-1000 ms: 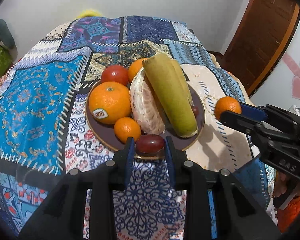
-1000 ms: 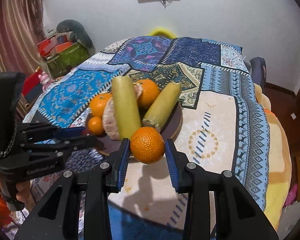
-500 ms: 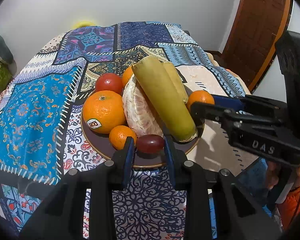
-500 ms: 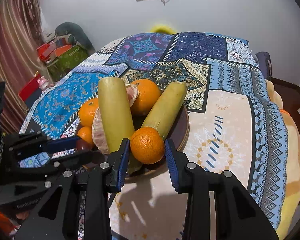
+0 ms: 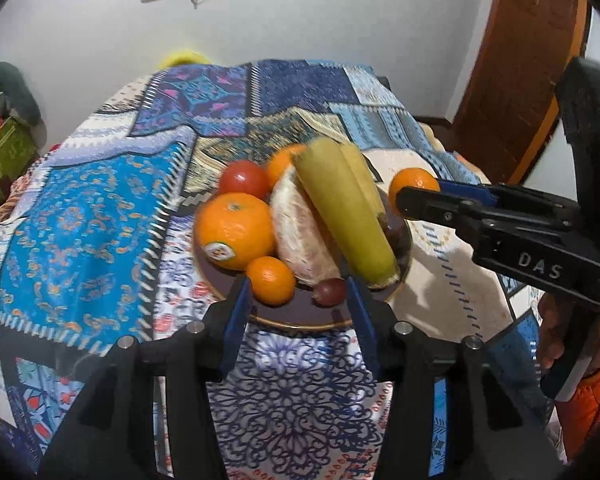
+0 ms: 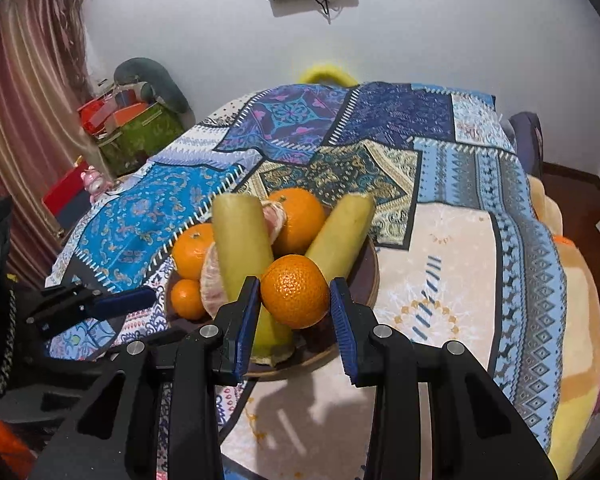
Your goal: Organize fruits
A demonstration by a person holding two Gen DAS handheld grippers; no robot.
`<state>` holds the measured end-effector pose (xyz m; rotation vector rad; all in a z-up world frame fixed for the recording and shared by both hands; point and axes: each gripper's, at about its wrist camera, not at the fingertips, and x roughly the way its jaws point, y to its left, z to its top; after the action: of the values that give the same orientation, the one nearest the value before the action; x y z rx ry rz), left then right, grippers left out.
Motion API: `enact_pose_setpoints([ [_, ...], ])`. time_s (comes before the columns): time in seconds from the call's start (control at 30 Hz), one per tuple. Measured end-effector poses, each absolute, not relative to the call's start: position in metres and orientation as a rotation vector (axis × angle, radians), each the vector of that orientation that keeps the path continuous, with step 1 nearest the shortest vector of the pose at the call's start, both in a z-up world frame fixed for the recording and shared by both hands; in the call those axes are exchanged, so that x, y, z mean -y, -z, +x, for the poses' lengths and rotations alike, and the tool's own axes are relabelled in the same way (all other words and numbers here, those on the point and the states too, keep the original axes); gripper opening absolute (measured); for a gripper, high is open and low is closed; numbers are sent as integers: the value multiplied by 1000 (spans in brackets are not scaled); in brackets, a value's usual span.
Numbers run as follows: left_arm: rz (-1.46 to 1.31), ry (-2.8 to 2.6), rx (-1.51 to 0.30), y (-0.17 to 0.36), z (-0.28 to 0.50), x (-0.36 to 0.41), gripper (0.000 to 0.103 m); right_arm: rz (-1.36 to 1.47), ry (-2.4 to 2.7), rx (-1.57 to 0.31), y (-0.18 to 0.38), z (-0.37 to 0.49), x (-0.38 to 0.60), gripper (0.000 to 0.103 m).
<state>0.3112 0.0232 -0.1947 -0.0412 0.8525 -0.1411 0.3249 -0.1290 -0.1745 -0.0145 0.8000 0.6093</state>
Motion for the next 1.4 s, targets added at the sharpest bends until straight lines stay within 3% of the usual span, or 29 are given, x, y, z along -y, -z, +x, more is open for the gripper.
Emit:
enact_pose_setpoints([
  [0.23,-55,19,-768,172,309,-62,57,-25,-579,-786,175,348,116,33],
  [0.67,-96,-37,-781,182,317,-91,58,-23,-581,-826,192,368,103,34],
  [0.8,-96,-31,-762,173,312,-87,58,-44,-553,-812,187,363,106,47],
  [0.87,-90,-33,-740,164,305,-85,58,-43,-553,-803,182,359,110,47],
  [1.4,-68,31,-392,18,173,-52,58,24,-509,-449,28,214,168,47],
])
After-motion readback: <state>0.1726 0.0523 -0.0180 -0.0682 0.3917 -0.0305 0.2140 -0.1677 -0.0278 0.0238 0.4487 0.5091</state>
